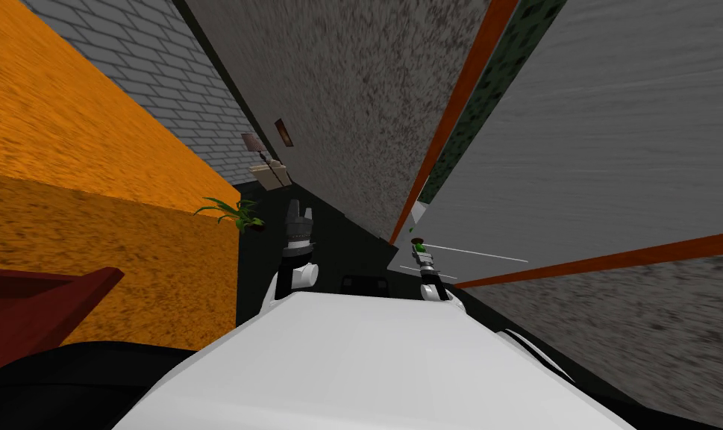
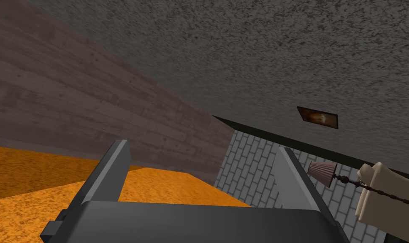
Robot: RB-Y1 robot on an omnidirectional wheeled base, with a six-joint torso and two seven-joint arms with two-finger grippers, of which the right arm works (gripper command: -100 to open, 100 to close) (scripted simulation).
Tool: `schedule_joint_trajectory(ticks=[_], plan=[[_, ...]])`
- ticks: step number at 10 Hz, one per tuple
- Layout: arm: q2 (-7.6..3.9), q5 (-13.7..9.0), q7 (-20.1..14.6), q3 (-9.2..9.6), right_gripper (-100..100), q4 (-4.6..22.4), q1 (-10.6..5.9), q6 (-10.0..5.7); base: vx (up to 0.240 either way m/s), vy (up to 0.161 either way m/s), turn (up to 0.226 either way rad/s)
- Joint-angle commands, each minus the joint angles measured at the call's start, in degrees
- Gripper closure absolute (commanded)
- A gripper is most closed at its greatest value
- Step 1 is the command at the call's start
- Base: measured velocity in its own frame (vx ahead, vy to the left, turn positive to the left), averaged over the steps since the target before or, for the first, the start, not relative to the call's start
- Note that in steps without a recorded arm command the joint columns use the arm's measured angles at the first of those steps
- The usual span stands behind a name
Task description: Pull the door open
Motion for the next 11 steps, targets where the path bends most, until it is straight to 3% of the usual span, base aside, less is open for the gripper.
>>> schedule_joint_trajectory(ticks=[1,7,8,9,10,11], plan=[[0.00,0.0,0.0,0.00,100,0.0,0.00,0.00,-0.103,-0.028,0.038],[-4.52,2.8,-5.8,5.55,100,-1.4,3.37,-5.02,-0.238,-0.055,0.101],[-5.05,3.1,-6.5,6.16,100,-1.5,3.74,-5.59,-0.264,-0.051,0.072],[-4.79,2.8,-5.6,5.65,100,-2.3,3.92,-4.44,-0.120,-0.020,0.005],[-5.42,3.2,-6.7,6.54,100,-1.8,4.74,-5.92,-0.147,-0.059,0.157],[-5.60,3.3,-6.9,6.72,100,-1.7,4.87,-6.34,-0.198,-0.080,0.148]])
